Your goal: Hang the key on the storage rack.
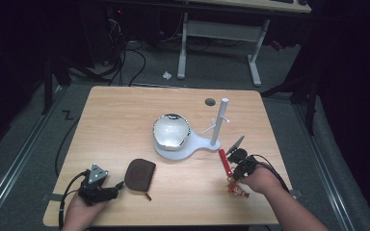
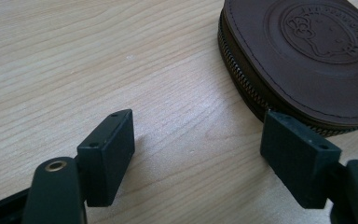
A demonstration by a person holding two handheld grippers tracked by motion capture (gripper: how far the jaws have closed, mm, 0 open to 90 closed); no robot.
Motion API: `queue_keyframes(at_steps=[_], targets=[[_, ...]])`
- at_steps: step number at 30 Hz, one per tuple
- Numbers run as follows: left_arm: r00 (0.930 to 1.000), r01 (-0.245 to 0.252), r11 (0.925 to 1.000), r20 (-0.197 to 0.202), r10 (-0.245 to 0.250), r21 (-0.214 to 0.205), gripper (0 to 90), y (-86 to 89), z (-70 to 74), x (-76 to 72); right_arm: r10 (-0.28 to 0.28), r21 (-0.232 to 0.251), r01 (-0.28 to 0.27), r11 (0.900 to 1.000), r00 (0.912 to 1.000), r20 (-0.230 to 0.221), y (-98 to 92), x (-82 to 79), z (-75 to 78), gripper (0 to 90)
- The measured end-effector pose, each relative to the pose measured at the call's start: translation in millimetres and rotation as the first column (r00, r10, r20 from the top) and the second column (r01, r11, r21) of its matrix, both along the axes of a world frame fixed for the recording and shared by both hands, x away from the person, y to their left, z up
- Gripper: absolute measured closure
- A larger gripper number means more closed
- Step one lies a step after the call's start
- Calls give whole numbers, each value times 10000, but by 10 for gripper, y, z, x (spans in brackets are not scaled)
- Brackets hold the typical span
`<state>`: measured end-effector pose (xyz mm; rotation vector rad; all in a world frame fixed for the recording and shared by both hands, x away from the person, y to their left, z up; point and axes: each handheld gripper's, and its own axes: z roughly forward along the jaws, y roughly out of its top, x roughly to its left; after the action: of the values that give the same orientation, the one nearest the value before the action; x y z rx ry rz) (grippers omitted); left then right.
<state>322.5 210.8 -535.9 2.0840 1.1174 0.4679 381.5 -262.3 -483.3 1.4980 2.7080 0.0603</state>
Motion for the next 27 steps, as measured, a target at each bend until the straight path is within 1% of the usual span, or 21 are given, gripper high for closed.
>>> queue_keyframes(at_steps=[1,2,3,4,7,8,9,12,13,14,16,17,18,19,20,21,23,24,25,27], targets=[[10000,9,10000,-1,-9,2,263,1,0,0,48,-14,-48,10000,10000,-27,0,-7,1,891],[10000,11,10000,1,-11,4,263,0,0,2,216,-164,-213,9996,9996,154,12,-26,22,900],[10000,13,10000,2,-13,5,263,0,0,2,257,-124,-254,9996,9995,180,11,-26,34,900],[10000,13,10000,2,-13,5,263,0,0,2,257,-124,-254,9996,9995,180,11,-26,34,900],[10000,8,10000,1,-8,4,263,-1,0,2,237,-152,-232,9996,9992,308,4,-6,106,900],[10000,9,10000,2,-9,4,263,0,0,2,217,-176,-209,9996,9987,455,6,15,145,900],[10000,9,10000,1,-9,2,263,0,0,3,217,-176,-209,9996,9987,455,6,15,145,900],[10000,9,10000,0,-9,7,263,0,1,3,214,-104,-209,9997,9986,481,21,28,191,900],[10000,13,10000,-3,-13,8,263,0,1,4,254,-43,-252,9997,9977,631,24,20,233,900],[10000,13,10000,-3,-13,8,263,0,1,4,254,-43,-252,9997,9977,631,24,20,233,900],[10000,14,10000,1,-14,4,263,0,0,4,624,-156,-614,9980,9949,791,86,-41,283,900],[10000,14,10000,-1,-14,7,263,0,1,4,624,-156,-614,9980,9949,791,86,-41,283,900],[10000,14,10000,1,-14,8,263,0,1,4,749,-170,-738,9971,9943,760,129,-75,287,900],[10000,12,10000,-2,-12,8,263,-1,1,4,1331,-466,-1296,9905,9875,844,225,-152,274,899],[10000,12,10000,-2,-12,8,263,-1,1,4,1331,-466,-1296,9905,9875,844,225,-152,274,899],[10000,11,10000,-3,-11,9,263,-1,1,4,1458,-460,-1424,9887,9861,802,250,-174,263,899],[10000,12,10000,8,-12,-4,263,-1,0,5,1610,-486,-1575,9863,9838,790,320,-242,227,898],[10000,2,10000,12,-2,-4,263,-2,-1,5,1758,-433,-1727,9840,9810,825,340,-268,210,898],[10000,7,10000,5,-7,-3,263,-2,0,5,1783,-361,-1760,9837,9812,737,363,-296,194,898],[10000,3,10000,9,-3,-4,263,-2,0,4,1861,-238,-1849,9825,9797,750,383,-326,171,898]])
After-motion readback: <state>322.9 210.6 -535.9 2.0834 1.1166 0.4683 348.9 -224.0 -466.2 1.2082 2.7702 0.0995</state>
